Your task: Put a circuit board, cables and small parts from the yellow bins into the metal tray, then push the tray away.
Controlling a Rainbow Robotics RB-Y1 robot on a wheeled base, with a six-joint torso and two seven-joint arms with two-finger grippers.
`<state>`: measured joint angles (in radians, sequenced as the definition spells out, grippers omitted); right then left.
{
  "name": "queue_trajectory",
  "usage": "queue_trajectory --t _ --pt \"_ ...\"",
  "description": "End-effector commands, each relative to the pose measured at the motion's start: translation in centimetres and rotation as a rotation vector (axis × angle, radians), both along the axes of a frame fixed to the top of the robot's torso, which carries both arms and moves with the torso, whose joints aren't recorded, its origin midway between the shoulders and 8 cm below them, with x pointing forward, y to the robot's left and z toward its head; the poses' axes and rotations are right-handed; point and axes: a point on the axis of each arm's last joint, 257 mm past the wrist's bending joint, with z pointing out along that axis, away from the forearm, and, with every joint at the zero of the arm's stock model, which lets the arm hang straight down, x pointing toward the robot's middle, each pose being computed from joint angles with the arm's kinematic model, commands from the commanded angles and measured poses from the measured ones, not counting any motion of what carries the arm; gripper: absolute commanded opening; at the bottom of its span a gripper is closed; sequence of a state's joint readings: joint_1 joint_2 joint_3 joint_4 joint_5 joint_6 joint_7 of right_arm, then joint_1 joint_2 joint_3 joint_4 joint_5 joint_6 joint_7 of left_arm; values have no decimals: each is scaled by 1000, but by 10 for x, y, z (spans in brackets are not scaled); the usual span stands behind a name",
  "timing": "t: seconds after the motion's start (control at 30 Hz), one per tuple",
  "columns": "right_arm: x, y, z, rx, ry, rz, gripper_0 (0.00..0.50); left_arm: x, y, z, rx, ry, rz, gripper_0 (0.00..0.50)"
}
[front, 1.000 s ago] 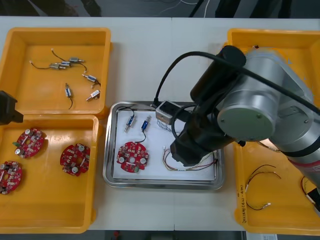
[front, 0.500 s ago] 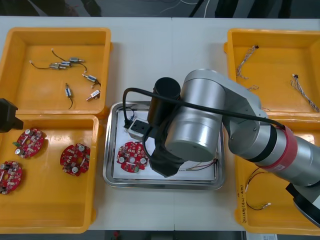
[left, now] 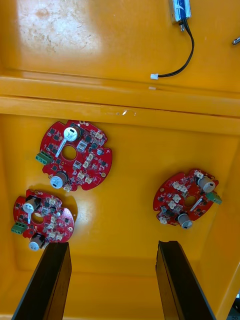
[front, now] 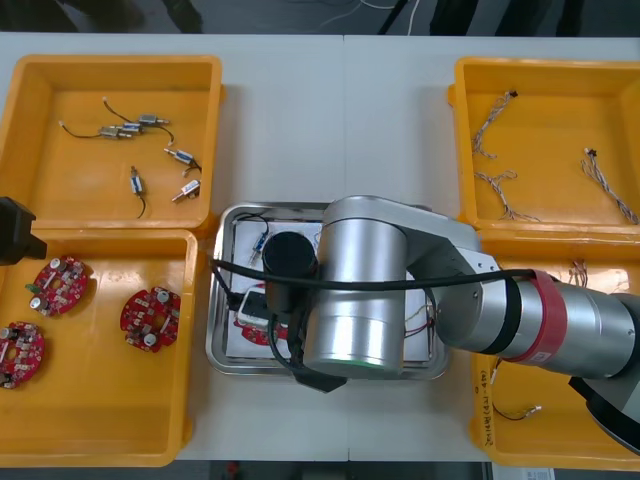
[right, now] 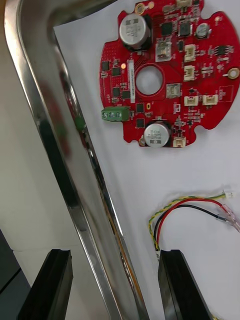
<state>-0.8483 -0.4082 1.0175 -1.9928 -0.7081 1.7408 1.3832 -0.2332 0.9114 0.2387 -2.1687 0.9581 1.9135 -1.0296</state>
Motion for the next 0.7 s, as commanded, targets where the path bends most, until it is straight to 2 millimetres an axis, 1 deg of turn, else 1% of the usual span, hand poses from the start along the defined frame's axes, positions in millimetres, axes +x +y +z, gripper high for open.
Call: queue_trajectory --t 0.03,0.27,0.47,0.7 --pt "-5 11 1 -27 -41 95 500 -4 11 13 82 -16 -88 500" --pt "-4 12 -10 -46 -86 120 500 -4 11 13 82 -16 -88 500" --pt "-9 12 -18 -58 -91 140 500 -4 11 13 82 -16 -88 500" --pt "-9 6 -36 -96 -106 149 500 -4 11 13 82 -16 -88 500"
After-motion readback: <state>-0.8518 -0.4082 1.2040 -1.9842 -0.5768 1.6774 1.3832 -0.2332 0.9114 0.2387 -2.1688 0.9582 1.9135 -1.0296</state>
